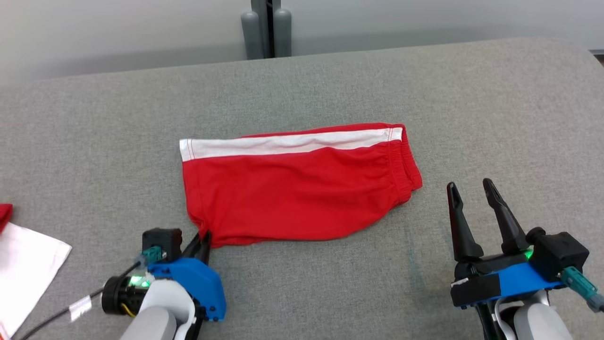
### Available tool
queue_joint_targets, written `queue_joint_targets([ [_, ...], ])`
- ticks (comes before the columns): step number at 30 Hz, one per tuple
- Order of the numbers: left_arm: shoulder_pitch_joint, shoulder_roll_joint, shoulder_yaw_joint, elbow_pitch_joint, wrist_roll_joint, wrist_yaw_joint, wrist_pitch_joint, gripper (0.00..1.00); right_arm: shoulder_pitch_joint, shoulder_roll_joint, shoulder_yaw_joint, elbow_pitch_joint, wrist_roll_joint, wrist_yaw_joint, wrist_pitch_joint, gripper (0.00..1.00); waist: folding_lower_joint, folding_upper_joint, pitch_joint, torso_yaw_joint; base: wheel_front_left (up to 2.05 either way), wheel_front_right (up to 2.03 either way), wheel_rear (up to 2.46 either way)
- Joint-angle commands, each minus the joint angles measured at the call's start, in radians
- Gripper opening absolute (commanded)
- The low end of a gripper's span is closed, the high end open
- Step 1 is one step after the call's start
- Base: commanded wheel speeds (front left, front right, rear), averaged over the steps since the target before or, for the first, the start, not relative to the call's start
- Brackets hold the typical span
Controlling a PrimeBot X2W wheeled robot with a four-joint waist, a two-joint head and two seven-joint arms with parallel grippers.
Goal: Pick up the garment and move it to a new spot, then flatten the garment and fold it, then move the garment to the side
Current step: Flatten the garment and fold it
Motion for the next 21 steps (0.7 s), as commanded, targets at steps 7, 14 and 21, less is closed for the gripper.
queue_joint_targets([
  [7,0.073,0.020,0.041,-0.138,0.045,0.088,-0.172,1.00,0.034,-0.005,-0.019,-0.033,-0.022,0.000,0.041,1.00,0.0002,0.0001,-0.036,0.019,0.00,0.00,0.00],
  [14,0.088,0.057,0.081,-0.216,0.082,0.103,-0.324,1.00,0.057,-0.012,-0.040,-0.072,-0.038,0.000,0.093,1.00,0.0002,0.0001,-0.069,0.051,0.00,0.00,0.00],
  [21,0.133,0.090,0.099,-0.278,0.094,0.084,-0.348,1.00,0.089,-0.015,-0.059,-0.099,-0.052,0.000,0.136,1.00,0.0002,0.0001,-0.095,0.063,0.00,0.00,0.00],
])
